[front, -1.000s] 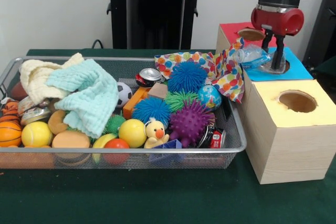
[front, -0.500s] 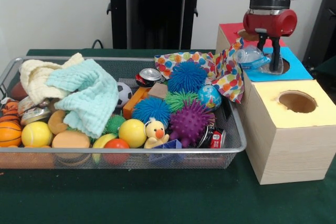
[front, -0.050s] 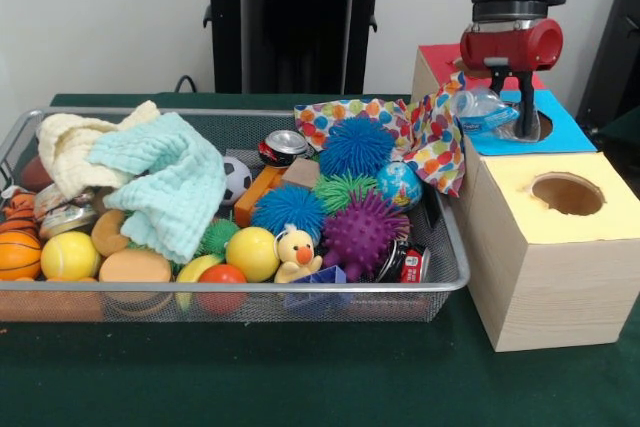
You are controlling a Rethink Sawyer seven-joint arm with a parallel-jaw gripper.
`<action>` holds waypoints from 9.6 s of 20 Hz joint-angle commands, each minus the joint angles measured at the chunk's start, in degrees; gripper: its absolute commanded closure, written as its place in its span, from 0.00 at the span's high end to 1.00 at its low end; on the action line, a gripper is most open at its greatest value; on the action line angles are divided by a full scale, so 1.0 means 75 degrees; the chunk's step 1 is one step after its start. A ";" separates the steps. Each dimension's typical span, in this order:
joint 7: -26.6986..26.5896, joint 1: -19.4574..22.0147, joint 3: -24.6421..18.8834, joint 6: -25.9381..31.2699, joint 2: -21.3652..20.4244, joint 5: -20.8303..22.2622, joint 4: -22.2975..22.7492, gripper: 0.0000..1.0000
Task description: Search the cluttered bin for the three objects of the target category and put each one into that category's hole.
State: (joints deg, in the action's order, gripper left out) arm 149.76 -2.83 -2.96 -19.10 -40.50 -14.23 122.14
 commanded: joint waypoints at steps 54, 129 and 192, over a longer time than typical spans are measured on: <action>0.1755 0.0651 -0.1127 -0.1568 0.3344 -0.1102 0.1004 0.00; 0.1316 0.0869 -0.1672 -0.0726 0.1555 -0.1772 0.2503 1.00; 0.2336 -0.0891 -0.2044 -0.1817 0.2951 -0.5242 0.1437 1.00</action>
State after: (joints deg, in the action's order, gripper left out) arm 149.76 -9.57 -13.06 -47.07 -37.22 -49.56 131.74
